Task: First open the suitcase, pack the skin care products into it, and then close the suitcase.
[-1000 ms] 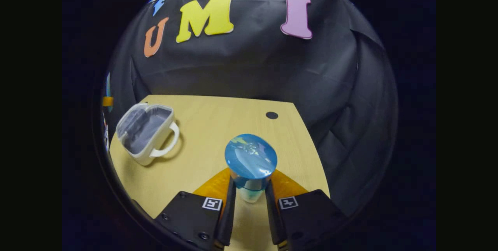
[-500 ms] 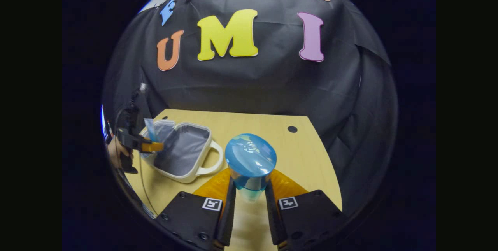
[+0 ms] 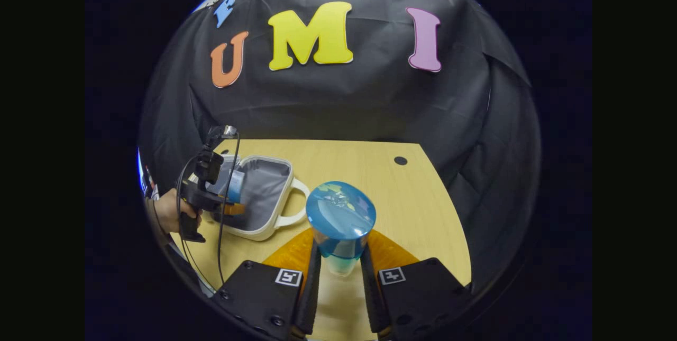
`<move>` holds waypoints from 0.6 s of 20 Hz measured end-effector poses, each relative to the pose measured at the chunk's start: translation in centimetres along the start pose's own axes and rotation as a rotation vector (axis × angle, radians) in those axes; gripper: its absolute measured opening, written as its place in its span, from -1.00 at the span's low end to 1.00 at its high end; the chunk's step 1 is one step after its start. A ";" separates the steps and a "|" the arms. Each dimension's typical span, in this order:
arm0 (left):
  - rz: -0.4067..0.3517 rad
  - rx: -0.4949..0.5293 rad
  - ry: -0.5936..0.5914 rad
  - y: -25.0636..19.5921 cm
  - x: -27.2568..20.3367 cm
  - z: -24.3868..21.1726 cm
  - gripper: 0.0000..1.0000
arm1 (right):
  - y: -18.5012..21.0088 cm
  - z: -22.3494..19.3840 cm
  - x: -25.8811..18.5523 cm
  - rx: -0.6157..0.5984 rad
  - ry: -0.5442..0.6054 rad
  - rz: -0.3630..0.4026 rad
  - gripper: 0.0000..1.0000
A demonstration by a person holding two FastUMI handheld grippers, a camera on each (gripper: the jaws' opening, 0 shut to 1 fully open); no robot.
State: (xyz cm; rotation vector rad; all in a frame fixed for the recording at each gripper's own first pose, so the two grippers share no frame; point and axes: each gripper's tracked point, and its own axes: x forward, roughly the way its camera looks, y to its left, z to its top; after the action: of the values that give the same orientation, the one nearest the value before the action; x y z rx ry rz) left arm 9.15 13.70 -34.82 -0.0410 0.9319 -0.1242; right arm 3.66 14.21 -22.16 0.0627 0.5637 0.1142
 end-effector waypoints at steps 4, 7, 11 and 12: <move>0.028 -0.001 0.044 0.3 1.1 -0.5 -0.07 | 0.2 -0.1 0.6 -0.013 0.013 0.002 -0.29; 0.037 -0.035 0.098 0.3 1.5 -1.6 -0.07 | 0.6 -0.1 1.5 -0.022 0.025 0.013 -0.29; 0.052 -0.017 0.108 0.3 1.7 -1.4 0.07 | 1.5 0.3 2.3 -0.037 0.044 0.037 -0.33; 0.030 -0.021 0.105 -0.3 1.7 -1.3 -0.05 | 2.3 0.6 3.2 -0.038 0.046 0.045 -0.29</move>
State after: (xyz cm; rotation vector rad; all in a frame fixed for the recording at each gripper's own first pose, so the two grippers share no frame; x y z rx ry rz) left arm 9.08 13.24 -36.96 -0.0400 1.0379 -0.0891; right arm 6.48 16.84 -23.10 0.0359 0.6063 0.1706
